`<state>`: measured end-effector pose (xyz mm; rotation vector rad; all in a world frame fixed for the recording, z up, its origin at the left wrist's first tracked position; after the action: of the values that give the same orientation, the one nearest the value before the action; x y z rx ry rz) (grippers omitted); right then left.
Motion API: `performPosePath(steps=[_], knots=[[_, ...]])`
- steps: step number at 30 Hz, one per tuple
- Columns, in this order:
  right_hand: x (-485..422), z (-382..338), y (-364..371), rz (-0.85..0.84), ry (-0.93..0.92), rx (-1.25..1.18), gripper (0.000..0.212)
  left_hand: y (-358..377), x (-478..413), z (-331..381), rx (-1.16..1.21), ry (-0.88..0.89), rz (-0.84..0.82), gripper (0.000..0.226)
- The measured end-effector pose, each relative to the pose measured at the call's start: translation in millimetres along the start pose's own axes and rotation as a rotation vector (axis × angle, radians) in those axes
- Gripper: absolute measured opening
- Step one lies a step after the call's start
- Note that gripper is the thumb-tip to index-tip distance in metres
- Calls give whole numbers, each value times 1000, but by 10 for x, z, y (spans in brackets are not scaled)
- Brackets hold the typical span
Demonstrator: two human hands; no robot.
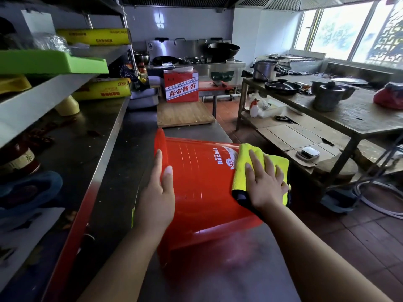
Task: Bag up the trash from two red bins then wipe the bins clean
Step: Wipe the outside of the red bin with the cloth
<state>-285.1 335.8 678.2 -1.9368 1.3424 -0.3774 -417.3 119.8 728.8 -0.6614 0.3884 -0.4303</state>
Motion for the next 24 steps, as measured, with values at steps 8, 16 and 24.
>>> performPosePath(steps=[8, 16, 24], knots=[[226, -222, -9, -92, -143, 10, 45, 4, -54, 159, 76, -48, 56, 51], [268, -546, -69, -116, -217, 109, 45, -182, -340, 176, 204, -133, 65, 44], [164, -634, -25, -115, -141, 129, 45, -174, -216, 118, 231, -126, 83, 45]])
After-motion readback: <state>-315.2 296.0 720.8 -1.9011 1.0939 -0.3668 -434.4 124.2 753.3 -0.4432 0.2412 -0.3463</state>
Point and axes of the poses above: each hand's wrist, its own x-axis away from the middle knuckle, its own y-axis out of the palm, z = x × y, the point moved 5 cm from there along -x, towards the middle knuckle, and after that the axes turned 7 degrees about -x, right-handed, at the moved point
